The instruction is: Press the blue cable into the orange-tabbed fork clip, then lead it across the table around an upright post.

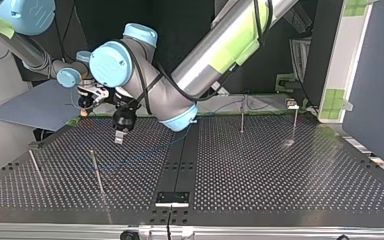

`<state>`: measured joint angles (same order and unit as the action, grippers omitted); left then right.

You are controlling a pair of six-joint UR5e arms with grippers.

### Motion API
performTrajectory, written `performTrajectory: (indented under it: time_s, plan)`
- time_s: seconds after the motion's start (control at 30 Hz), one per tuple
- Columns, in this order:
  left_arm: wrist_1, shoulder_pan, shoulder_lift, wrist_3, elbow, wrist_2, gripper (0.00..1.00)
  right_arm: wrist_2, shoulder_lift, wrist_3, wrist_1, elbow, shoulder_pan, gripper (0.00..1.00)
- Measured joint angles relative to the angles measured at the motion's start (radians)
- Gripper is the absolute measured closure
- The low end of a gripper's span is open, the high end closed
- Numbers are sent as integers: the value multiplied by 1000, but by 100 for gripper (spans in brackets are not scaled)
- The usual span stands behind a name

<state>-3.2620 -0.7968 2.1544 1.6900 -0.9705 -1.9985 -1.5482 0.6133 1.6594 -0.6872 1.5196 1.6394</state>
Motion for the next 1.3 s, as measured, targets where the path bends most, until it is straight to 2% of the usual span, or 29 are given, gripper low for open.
performTrajectory:
  time_s: [0.17, 0.33, 0.6, 0.73, 1.07, 1.3]
  plan:
    - [-11, -6, -9, -3, -8, -20, 0, 0, 0, -1, 0, 0, 1, 100]
    - [9, 0, -38, 8, -36, -26, 0, 0, 0, -3, 0, 0, 1, 100]
    - [71, 10, -101, 57, -99, -3, 0, 0, 0, -5, 2, 0, 2, 100]
    - [106, 11, -135, 69, -134, -3, 0, 0, 0, -5, 4, 0, 2, 100]
    - [203, 13, -233, 146, -232, -5, 0, 0, 0, -3, 5, 0, 5, 100]
    - [265, 14, -295, 174, -293, -1, 0, 0, 0, -3, 9, 0, 6, 100]
